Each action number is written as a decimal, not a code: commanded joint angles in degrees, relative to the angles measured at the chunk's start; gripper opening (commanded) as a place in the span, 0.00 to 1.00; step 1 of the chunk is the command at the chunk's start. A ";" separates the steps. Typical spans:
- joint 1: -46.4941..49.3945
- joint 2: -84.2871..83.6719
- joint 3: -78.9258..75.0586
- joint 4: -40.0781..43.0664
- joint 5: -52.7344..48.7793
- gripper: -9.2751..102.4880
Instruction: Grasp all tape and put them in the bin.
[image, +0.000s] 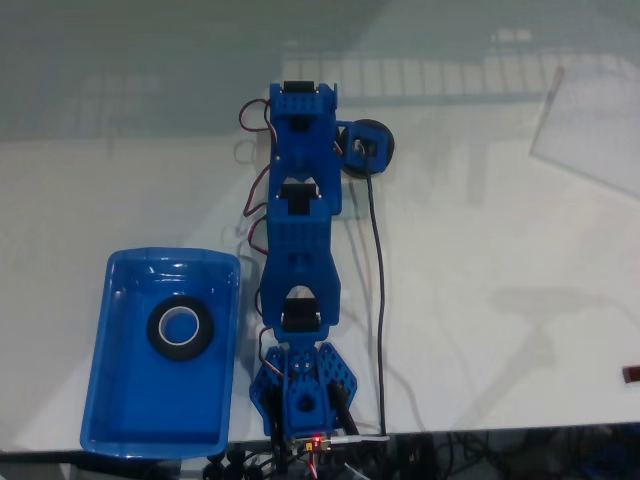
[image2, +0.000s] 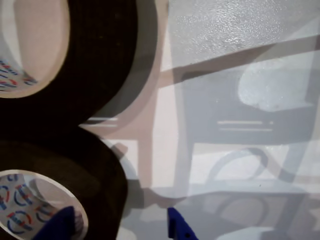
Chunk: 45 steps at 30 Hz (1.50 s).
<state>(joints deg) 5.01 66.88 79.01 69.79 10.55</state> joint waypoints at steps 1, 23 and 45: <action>0.88 -0.35 -3.52 0.26 1.14 0.22; 0.97 14.50 -4.75 -0.44 7.21 0.08; -36.21 80.24 30.50 1.23 -9.67 0.08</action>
<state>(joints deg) -25.22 137.81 105.91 70.31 2.99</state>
